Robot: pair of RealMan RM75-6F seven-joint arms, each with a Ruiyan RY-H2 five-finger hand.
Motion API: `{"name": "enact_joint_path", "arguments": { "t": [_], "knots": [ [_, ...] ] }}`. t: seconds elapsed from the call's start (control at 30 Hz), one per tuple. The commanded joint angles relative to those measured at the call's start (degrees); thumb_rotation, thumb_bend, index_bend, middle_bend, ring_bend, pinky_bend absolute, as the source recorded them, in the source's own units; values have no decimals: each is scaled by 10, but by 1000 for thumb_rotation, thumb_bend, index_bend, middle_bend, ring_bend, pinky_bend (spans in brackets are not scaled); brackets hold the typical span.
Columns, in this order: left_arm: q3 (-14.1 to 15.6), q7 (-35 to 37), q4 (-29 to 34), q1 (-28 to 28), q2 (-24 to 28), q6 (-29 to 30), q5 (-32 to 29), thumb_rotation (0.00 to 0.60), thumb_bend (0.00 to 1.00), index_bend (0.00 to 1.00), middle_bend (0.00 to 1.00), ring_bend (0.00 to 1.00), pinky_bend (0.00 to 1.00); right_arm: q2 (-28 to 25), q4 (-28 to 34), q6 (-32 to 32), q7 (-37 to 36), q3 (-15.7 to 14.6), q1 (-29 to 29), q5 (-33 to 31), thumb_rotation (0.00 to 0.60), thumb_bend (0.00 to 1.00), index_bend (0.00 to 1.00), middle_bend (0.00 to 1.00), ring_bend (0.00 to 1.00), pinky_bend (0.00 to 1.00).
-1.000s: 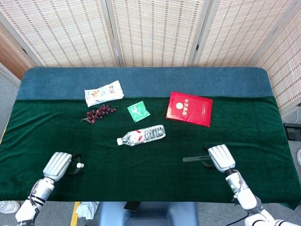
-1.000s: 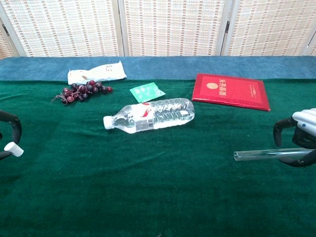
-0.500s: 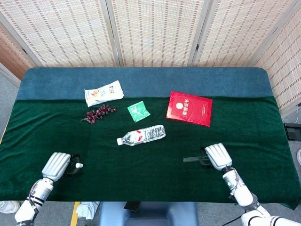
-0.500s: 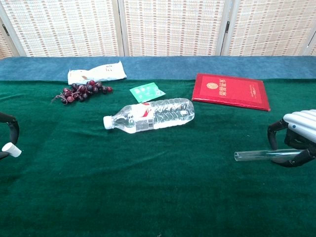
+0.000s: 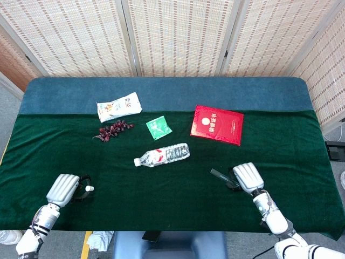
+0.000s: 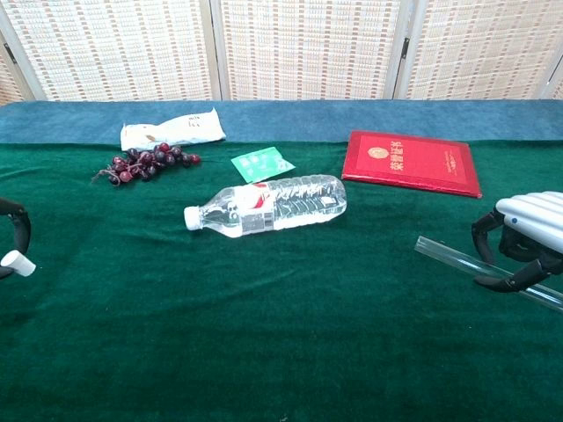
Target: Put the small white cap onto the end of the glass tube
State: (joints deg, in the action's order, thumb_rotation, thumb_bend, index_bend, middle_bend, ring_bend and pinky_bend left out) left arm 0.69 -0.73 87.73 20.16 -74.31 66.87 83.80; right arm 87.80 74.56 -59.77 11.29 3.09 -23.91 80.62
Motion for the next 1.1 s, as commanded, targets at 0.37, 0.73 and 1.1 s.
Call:
{"name": "enact_joint_path", "arguments": {
  "t": [0.37, 0.73, 1.1],
  "knots": [
    [-8, 18, 9, 5, 10, 0, 1, 600, 459, 611, 1000, 917, 949, -29, 35, 14, -34, -11, -21, 30, 470, 713, 712, 1000, 1000, 1000],
    [-30, 77, 44, 15, 45, 7, 7, 600, 459, 614, 1000, 917, 949, -35, 31, -61, -130, -39, -60, 179, 471, 731, 712, 1000, 1000, 1000],
    [-71, 205, 118, 44, 123, 18, 35, 600, 459, 621, 1000, 916, 949, 10, 24, -89, -172, -18, -110, 222, 472, 736, 712, 1000, 1000, 1000]
  ]
}}
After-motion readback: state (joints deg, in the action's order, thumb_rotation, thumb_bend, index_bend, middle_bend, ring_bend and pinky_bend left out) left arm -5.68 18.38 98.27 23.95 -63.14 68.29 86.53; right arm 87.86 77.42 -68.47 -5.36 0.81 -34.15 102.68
